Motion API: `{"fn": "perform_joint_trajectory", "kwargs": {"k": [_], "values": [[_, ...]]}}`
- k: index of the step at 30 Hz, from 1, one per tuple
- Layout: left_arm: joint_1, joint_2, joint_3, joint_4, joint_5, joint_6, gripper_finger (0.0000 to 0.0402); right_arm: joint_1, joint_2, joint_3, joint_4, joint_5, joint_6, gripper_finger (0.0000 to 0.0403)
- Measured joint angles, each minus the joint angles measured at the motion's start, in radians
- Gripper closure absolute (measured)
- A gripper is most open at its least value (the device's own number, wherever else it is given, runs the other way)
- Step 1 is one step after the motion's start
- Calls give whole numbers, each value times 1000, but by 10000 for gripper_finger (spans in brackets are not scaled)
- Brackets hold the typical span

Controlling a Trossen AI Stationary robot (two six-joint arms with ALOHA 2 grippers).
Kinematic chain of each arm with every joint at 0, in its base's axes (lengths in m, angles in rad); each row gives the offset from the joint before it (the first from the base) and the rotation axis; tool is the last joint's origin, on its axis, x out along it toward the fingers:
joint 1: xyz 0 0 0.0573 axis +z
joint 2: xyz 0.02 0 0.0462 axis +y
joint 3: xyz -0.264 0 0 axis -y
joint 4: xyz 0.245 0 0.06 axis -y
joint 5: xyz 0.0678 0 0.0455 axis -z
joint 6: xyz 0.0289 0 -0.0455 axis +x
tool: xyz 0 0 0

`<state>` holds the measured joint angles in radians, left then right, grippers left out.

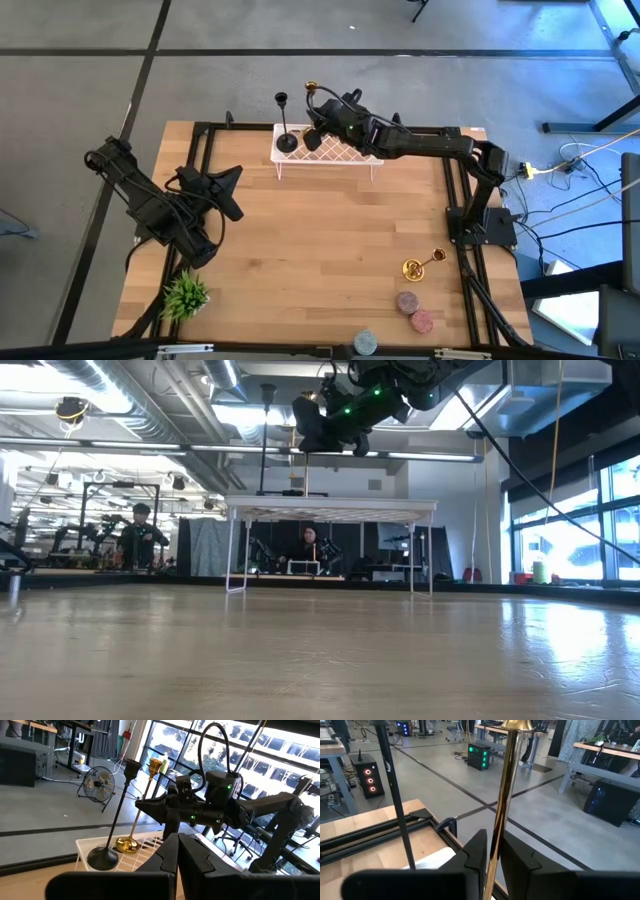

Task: Pick & Place candle stick holders
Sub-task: Put the left gold candle holder on the shelf

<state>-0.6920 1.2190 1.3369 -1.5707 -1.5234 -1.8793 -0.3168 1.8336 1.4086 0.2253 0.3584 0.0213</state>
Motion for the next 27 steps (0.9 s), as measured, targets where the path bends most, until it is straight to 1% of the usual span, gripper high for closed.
{"fn": "perform_joint_trajectory", "kwargs": {"k": [12, 19, 23, 27], "values": [[0, 0, 0, 0, 7, 0, 400, 0, 0, 0, -7, 0, -3, 350], [0, 0, 0, 0, 7, 1, 399, 0, 0, 0, -49, -16, -3, 348], [0, 0, 0, 0, 6, 8, 400, 3, 0, 0, -57, -47, -3, 331], [0, 0, 0, 0, 6, 8, 399, 11, 0, 0, -57, -47, -8, 300]]}}
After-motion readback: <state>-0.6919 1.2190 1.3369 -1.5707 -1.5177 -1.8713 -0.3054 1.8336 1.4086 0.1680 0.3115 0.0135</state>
